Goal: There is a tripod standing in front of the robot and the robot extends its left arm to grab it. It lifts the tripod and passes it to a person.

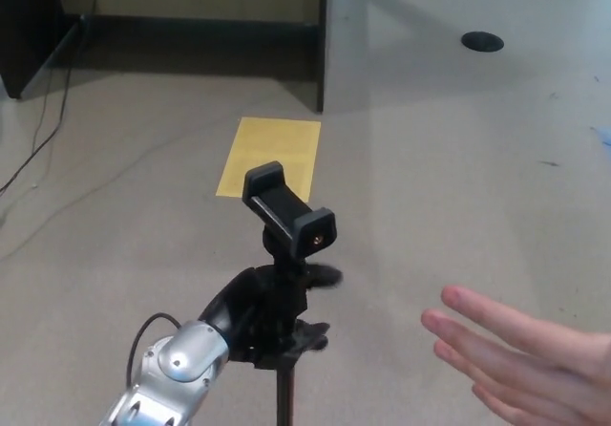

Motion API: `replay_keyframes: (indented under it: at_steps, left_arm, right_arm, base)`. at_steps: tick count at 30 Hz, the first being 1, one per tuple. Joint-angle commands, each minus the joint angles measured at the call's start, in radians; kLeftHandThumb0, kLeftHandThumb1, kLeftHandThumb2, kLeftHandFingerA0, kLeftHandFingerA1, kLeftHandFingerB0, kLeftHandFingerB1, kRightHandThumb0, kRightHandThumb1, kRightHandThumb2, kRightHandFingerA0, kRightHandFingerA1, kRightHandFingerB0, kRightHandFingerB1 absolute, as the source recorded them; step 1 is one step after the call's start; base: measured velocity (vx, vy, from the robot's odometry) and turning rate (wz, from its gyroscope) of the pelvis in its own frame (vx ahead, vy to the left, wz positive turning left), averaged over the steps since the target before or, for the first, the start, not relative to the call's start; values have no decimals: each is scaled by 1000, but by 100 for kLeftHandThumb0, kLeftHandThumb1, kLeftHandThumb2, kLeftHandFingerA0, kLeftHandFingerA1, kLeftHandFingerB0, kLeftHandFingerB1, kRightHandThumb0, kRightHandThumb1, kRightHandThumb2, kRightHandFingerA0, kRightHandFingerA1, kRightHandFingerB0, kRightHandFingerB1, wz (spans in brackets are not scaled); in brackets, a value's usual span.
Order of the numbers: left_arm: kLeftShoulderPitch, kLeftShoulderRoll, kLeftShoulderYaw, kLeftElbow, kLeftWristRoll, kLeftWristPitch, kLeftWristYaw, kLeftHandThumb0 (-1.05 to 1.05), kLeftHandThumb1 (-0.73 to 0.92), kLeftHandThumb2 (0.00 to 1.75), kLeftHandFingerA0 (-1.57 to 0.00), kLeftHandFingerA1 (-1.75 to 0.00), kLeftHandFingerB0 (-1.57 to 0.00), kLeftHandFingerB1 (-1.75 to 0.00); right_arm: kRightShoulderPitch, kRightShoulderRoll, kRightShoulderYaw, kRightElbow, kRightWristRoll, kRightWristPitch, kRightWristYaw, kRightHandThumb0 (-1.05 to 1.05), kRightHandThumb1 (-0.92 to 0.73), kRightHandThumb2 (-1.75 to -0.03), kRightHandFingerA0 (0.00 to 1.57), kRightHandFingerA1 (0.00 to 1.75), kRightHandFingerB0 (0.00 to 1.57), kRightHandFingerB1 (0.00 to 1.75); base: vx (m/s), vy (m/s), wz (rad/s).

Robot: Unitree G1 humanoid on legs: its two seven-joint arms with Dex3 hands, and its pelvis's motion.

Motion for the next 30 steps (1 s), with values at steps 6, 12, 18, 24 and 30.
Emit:
replay_keyframes:
  at_steps: [6, 12, 18, 24, 30]
  left_arm:
    - [41, -25, 29, -16, 23, -107, 72, 10, 83, 75, -94, -128, -81, -103]
    - [69, -35, 44, -71, 19, -113, 97, 5, 84, 78, -92, -138, -71, -119]
    - [77, -58, 93, -335, -59, -60, 59, 5, 81, 82, -95, -136, -76, -119]
    - [46, -73, 105, -515, -60, 24, 61, -2, 84, 74, -102, -139, -78, -124]
    - [-74, -123, 70, -782, -95, 205, 25, -13, 70, 83, -108, -131, -86, -116]
  right_arm:
    - [18, -9, 7, 1, -9, 13, 0, -39, -70, -61, 70, 43, 51, 37]
    - [30, -11, 11, -6, -10, 12, 2, -39, -70, -61, 70, 43, 51, 37]
    - [11, -10, 7, 11, -6, 29, 4, -38, -69, -62, 71, 43, 52, 37]
    - [12, -14, 8, 7, -6, 22, 6, -39, -69, -62, 73, 44, 52, 37]
    - [15, -14, 5, -5, -1, 14, 13, -38, -69, -62, 72, 45, 52, 38]
  base:
    - [0, 0, 0]
    - [0, 0, 0]
    - [0, 0, 0]
    - [0, 0, 0]
    - [0, 0, 0]
